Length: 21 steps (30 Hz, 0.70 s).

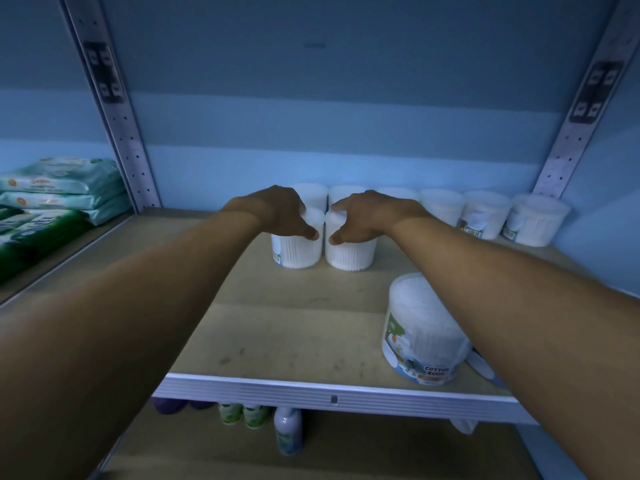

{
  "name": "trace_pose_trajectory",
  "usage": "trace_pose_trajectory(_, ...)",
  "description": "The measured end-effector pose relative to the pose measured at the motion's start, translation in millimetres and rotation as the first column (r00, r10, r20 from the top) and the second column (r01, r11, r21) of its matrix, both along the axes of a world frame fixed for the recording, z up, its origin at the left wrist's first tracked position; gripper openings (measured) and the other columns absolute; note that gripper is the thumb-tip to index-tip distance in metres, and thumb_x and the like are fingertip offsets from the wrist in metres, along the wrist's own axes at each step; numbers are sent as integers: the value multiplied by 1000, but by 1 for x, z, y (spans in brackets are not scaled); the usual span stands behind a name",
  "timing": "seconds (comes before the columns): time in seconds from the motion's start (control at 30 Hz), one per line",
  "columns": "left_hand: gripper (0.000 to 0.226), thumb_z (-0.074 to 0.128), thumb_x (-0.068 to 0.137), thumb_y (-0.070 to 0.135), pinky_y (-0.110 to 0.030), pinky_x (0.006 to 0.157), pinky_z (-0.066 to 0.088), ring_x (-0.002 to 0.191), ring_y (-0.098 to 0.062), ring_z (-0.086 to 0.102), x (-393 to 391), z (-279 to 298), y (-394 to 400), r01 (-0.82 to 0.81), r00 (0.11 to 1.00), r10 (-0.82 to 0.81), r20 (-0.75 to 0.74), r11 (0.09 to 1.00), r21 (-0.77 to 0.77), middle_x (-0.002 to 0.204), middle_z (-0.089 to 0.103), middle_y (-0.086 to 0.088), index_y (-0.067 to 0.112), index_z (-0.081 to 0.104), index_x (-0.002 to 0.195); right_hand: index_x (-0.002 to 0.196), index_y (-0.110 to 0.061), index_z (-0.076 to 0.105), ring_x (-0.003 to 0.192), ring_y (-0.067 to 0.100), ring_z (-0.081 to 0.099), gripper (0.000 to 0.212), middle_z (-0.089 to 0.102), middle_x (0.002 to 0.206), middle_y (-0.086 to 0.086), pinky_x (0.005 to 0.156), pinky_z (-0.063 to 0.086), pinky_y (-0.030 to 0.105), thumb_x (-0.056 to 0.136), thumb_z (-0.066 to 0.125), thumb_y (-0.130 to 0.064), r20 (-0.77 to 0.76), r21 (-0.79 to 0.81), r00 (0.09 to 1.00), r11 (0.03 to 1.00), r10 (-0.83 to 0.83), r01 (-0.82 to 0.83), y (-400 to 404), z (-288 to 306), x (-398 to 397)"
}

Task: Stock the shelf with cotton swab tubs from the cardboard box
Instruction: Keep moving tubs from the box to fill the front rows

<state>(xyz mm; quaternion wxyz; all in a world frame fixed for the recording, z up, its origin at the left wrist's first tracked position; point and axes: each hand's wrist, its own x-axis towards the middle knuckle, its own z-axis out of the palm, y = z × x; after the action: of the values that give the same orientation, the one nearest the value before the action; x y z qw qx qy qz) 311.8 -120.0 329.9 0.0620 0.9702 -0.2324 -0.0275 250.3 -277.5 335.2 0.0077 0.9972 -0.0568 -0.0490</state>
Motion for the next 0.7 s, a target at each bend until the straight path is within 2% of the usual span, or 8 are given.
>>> trace_pose_trajectory(0.17, 79, 68, 80, 62, -33, 99, 41, 130, -24, 49, -15, -1, 11, -9, 1000, 9, -7, 1000, -6, 147, 47, -1, 22, 46, 145, 156, -33, 29, 142, 25, 38, 77, 35, 159, -1, 112, 38, 39, 89, 55, -62, -22, -23, 1000, 1000, 4, -5, 11, -1, -11)
trace_pose_trajectory(0.33, 79, 69, 78, 62, -33, 97, 45, 126, -23, 52, -37, 1, 25, -21, 1000, 21, -7, 1000, -4, 143, 51, 0, 23, 47, 144, 157, -32, 26, 142, 26, 37, 75, 34, 160, 0, 109, 36, 36, 93, 51, -61, -43, -37, 999, 999, 23, -25, 24, 1, -30)
trace_pose_trajectory(0.7, 71, 65, 81, 64, -35, 97, 45, 124, -23, 51, -83, 1, 53, -21, 999, 21, 24, 999, 25, 137, 54, -2, 18, 55, 134, 159, -31, 20, 147, 26, 29, 74, 26, 163, 0, 113, 32, 39, 96, 47, -60, -57, -85, 997, 994, 60, -65, 53, 5, -80)
